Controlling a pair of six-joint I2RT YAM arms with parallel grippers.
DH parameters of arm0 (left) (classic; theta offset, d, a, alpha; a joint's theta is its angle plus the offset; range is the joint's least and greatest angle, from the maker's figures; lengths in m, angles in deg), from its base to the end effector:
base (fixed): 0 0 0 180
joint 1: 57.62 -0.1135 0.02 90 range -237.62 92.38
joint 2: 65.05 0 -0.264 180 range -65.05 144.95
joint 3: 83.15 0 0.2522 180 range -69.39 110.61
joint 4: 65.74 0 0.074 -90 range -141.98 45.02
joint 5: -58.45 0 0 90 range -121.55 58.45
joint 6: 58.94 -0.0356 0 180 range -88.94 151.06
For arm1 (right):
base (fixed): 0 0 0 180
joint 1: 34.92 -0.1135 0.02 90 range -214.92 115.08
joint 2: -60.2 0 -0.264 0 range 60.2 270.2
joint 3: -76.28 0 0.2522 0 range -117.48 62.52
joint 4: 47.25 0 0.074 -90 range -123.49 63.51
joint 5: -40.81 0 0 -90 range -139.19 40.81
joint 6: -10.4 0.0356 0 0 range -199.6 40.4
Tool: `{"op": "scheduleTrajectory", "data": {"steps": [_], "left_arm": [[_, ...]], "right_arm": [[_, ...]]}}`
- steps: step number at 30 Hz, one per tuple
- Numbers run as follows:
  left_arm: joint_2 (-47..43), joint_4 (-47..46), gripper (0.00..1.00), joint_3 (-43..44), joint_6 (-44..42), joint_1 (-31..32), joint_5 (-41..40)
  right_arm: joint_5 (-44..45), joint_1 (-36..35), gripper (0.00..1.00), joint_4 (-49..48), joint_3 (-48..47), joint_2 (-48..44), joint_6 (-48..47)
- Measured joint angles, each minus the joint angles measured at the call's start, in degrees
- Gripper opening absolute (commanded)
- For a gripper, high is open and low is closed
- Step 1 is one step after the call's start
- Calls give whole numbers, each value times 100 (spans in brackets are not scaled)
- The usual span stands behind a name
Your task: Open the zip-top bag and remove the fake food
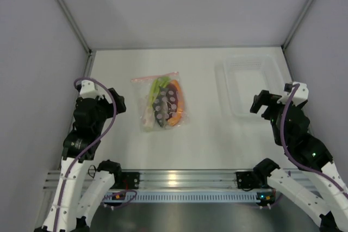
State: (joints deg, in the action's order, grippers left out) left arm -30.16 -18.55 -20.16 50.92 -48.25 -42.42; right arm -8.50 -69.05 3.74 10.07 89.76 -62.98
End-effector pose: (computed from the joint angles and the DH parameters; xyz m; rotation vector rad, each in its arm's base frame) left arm 0.1283 -0.0144 0.3477 -0.3014 1.8772 -0.1662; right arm 0.0880 0.0316 0.3693 0.2238 1.7454 -0.0038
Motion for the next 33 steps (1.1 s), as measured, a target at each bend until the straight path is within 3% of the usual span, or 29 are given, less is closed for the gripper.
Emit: {"op": "scheduleTrajectory", "data": {"steps": [9,15,26,33], "left_arm": [[227,-17,99,83,522,0,494],[1045,-426,99,92,1327,0,1202],[3735,-2590,99,26,2194,-92,1709],[6129,-3748,99,570,2035,-1110,3099]], "right_arm": [[-343,0,99,-101,122,-179,-42],[-1073,0,99,-501,555,-339,-149],[-2227,0,99,-848,581,-188,-155],[-2597,0,99,-831,597,-308,-142]]}}
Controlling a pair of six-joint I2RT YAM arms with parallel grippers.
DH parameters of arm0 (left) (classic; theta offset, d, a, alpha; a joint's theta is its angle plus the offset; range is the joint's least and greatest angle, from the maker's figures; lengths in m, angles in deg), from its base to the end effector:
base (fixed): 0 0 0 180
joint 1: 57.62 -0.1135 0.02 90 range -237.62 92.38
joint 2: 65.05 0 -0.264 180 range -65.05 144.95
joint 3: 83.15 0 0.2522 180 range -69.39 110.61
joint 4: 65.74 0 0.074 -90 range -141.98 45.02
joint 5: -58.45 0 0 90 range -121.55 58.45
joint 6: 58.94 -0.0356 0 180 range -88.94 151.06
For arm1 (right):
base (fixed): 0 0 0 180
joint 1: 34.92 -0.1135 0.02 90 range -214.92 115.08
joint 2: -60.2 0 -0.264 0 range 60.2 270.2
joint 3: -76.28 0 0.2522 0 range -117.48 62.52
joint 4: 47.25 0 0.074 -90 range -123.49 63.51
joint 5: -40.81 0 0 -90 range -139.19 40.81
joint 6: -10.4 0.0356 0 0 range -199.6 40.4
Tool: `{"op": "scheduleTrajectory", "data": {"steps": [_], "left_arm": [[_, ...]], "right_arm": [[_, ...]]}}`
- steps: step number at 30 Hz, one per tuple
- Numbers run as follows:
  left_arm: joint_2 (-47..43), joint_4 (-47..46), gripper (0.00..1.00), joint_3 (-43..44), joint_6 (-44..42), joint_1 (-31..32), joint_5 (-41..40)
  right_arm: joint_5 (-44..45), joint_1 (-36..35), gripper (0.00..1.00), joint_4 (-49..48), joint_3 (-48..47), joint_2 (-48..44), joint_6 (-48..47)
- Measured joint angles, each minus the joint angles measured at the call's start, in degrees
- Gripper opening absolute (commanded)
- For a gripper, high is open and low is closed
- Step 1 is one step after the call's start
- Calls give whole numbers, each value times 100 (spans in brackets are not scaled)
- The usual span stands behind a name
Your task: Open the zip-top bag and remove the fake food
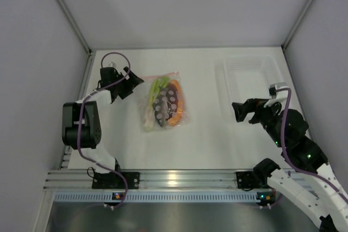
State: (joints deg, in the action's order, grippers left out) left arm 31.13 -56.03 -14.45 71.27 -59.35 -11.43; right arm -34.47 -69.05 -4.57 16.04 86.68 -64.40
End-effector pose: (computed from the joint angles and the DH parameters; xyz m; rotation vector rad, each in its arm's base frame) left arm 0.3580 -0.0014 0.1947 -0.6261 2.1926 -0.7521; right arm 0.0883 0.0489 0.3546 -0.0959 1.7364 0.4140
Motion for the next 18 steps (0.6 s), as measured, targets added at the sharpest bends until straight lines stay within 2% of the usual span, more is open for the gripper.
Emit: {"op": "scheduleTrajectory", "data": {"steps": [5,10,16,18], "left_arm": [[1001,-295,99,551,-284,-393,382],[1521,-503,98,901,-483,-538,815],[2210,-1075,91,1419,-459,-581,1668],[2321,-1300,79,1421,-348,-581,1906]], "right_arm": [[-175,0,99,2,0,7,-7],[-245,0,99,7,-2,179,-24],[-332,0,99,-7,-2,350,-50],[-396,0,99,-15,-2,391,-52]]}}
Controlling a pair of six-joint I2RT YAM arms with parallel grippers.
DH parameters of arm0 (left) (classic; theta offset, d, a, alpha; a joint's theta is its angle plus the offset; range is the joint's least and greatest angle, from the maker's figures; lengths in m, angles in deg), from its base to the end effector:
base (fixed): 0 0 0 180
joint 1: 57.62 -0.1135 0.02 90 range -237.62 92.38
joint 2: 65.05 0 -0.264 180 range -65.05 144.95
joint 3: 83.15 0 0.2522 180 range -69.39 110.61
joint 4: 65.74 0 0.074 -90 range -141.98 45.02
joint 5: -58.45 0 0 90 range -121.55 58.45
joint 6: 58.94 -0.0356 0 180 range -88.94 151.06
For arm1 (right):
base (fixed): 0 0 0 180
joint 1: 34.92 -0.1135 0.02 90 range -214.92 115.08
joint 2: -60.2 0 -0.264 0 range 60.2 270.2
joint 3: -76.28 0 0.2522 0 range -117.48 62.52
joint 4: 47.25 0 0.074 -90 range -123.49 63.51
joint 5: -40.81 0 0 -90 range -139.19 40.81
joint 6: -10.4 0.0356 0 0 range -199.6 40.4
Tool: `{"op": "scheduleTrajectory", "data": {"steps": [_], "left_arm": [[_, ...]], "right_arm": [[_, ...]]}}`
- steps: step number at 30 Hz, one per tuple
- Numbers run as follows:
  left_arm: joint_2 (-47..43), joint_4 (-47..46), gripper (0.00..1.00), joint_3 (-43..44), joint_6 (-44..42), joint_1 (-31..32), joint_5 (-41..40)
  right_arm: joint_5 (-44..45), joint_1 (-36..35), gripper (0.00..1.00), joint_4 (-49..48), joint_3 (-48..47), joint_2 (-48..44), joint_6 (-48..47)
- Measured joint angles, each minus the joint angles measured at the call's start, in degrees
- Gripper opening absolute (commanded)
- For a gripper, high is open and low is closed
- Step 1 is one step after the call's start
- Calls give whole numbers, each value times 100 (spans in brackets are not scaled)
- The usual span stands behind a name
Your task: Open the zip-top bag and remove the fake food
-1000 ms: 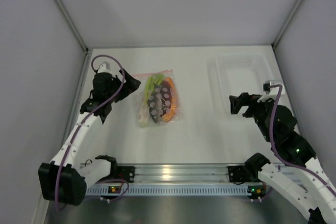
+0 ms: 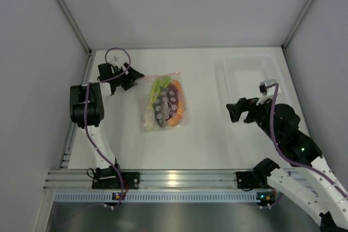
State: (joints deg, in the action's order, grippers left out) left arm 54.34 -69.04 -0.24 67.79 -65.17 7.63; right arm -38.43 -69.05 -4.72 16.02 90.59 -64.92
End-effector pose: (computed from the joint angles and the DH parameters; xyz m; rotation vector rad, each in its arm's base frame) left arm 0.4365 0.0352 0.1380 -0.4243 2.1342 -1.0270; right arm 0.1008 0.0603 0.3488 -0.1708 1.8015 0.4419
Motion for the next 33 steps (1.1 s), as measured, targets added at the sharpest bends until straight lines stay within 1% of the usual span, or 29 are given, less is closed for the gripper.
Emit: {"op": "scheduleTrajectory", "data": {"steps": [1,2,4,5,6,7,8,9,12,15,18,23,26,29,33], "left_arm": [[57,-63,74,4,59,2,70],[105,-105,63,9,103,7,118],[197,-136,53,17,199,22,162],[256,-146,40,17,256,28,197],[293,-173,29,22,315,39,210],[321,-153,21,28,343,61,170],[350,-155,15,26,361,74,181],[374,-144,0,24,409,101,175],[345,-138,0,7,433,184,208],[116,-122,0,0,402,330,278],[-470,-96,0,2,295,632,533],[-1659,-103,0,61,232,1338,909],[-2210,-136,0,133,236,1609,1150],[-2533,2,0,308,205,1744,1379],[-2820,601,0,627,-50,1934,1456]], "right_arm": [[-20,0,99,-2,0,15,0],[-44,0,99,-2,0,28,0],[-83,0,99,-7,0,46,2],[-98,0,99,-9,0,48,2],[-107,0,99,-11,0,48,4],[-122,0,99,-15,0,48,4],[-129,0,100,-22,0,48,4],[-140,0,99,-24,0,48,4],[-144,0,99,-33,2,48,4],[-144,0,99,-55,2,48,9],[-146,0,100,-122,39,48,15],[-144,0,99,-260,221,66,46],[-138,0,99,-269,295,120,50],[-107,0,99,-260,299,166,55],[59,0,98,-282,417,-11,111]]}}
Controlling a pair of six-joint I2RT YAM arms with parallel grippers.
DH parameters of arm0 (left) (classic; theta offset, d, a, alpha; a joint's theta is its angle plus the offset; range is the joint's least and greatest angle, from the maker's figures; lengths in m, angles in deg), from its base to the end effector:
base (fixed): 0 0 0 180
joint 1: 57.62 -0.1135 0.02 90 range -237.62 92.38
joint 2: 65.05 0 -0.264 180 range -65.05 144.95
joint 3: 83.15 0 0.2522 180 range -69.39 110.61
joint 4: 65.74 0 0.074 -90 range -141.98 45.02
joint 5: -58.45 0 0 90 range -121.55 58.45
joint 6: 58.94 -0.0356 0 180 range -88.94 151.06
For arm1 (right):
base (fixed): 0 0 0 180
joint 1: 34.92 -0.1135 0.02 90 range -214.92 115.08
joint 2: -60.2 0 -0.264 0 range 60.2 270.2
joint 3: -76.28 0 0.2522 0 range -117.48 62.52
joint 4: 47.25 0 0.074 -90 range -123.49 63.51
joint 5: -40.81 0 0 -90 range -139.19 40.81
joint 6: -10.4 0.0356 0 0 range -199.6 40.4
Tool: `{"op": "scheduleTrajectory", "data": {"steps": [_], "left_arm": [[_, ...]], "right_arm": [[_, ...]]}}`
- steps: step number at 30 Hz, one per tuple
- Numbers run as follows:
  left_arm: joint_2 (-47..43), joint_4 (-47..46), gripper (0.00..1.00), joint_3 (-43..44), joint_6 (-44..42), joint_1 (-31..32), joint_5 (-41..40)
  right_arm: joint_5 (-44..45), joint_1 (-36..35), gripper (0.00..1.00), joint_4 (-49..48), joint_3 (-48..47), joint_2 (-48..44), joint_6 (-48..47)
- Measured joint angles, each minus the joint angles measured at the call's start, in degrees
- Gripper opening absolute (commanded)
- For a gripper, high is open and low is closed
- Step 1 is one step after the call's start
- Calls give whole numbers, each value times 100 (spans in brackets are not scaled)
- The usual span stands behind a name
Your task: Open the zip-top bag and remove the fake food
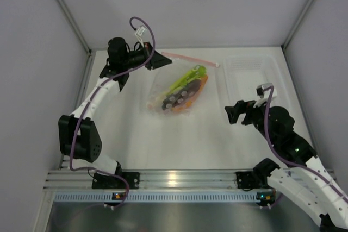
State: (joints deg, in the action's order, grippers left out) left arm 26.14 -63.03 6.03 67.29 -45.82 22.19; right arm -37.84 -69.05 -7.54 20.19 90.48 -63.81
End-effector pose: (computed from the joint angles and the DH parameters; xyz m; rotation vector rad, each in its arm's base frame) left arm 0.3585 -0.1042 0.3608 0.4026 1.7726 -1.3797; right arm 0.1072 0.0642 0.3303 -0.1507 1.8242 0.4383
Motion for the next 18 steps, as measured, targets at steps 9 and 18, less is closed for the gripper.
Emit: {"op": "scheduleTrajectory", "data": {"steps": [9,18], "left_arm": [[-911,599,0,295,-144,249,267],[-1370,636,0,684,-26,448,610]], "right_arm": [[-756,0,98,-302,409,-785,-59],[-1174,0,97,-1025,713,-1344,-155]]}}
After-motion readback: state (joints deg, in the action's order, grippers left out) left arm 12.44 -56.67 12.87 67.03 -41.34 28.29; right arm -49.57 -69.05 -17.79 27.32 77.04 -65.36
